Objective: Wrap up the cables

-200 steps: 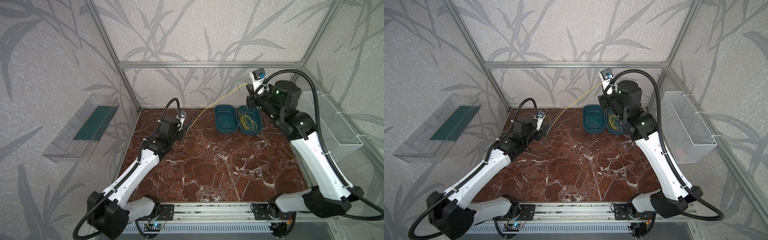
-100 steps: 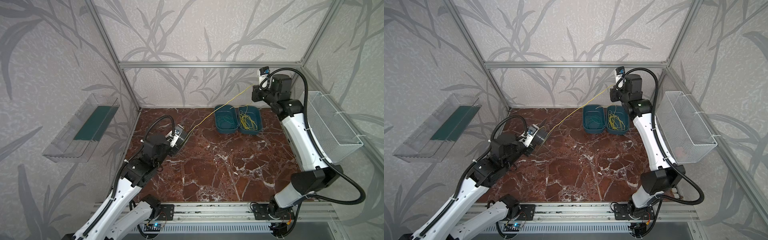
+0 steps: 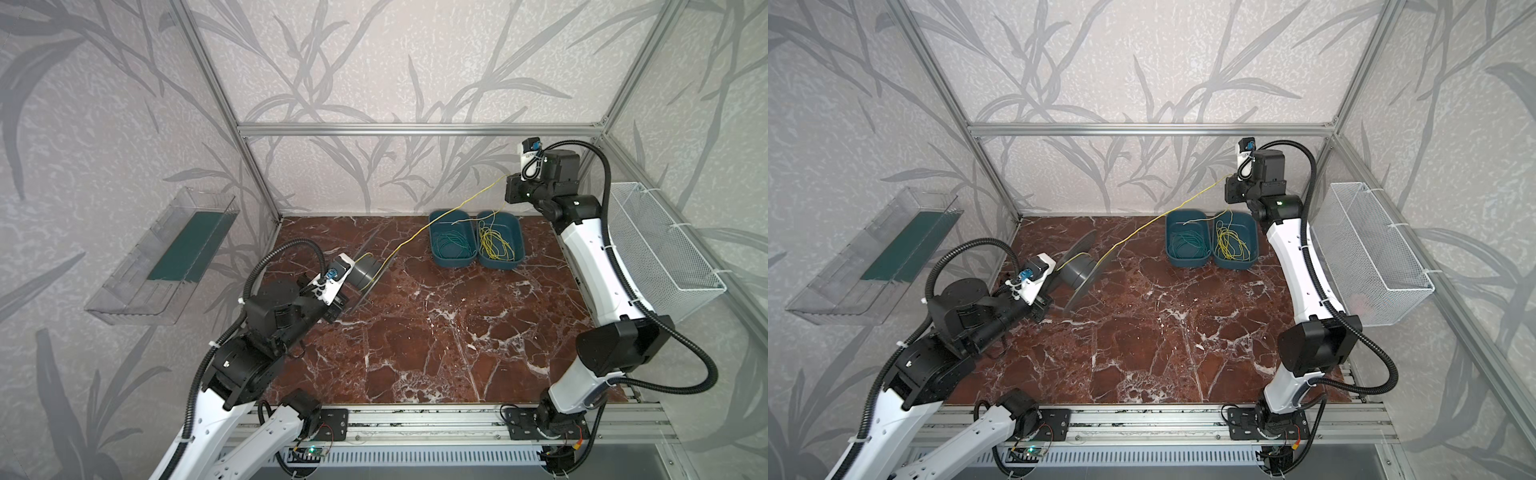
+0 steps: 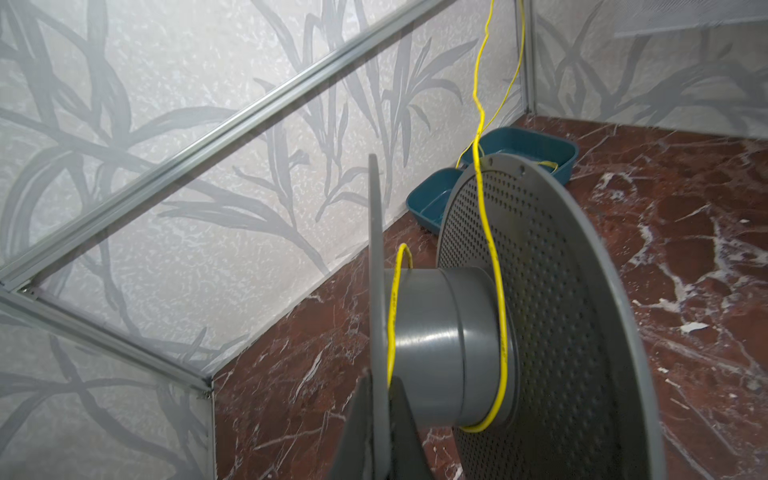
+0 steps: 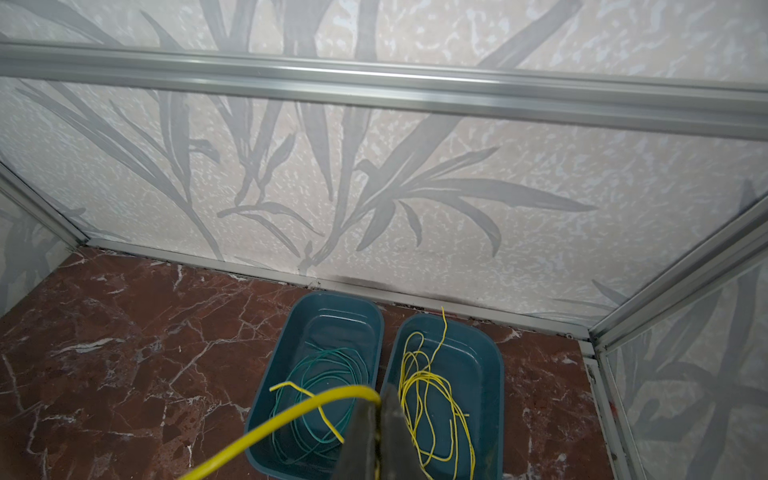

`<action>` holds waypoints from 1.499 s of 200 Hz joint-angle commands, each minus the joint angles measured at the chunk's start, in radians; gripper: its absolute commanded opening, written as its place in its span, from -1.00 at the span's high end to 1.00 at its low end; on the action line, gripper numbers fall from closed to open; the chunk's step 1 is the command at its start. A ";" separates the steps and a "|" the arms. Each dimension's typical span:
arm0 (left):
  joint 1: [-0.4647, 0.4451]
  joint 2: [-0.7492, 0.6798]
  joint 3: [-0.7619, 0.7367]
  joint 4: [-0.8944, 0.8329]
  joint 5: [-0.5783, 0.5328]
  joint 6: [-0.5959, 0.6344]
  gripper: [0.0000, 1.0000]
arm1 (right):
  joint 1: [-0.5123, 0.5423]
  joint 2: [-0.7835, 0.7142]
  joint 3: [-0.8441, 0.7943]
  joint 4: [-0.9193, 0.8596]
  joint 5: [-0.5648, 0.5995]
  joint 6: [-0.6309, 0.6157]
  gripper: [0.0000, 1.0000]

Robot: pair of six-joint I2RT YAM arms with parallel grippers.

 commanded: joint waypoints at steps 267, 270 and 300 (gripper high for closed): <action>0.166 0.643 0.583 0.629 -0.419 -0.301 1.00 | 0.859 -0.169 -0.643 0.410 0.234 0.191 1.00; 0.173 0.654 0.583 0.635 -0.424 -0.301 1.00 | 0.876 -0.177 -0.653 0.409 0.241 0.190 1.00; 0.223 0.746 0.591 0.693 -0.495 -0.301 1.00 | 1.043 -0.232 -0.755 0.410 0.289 0.222 1.00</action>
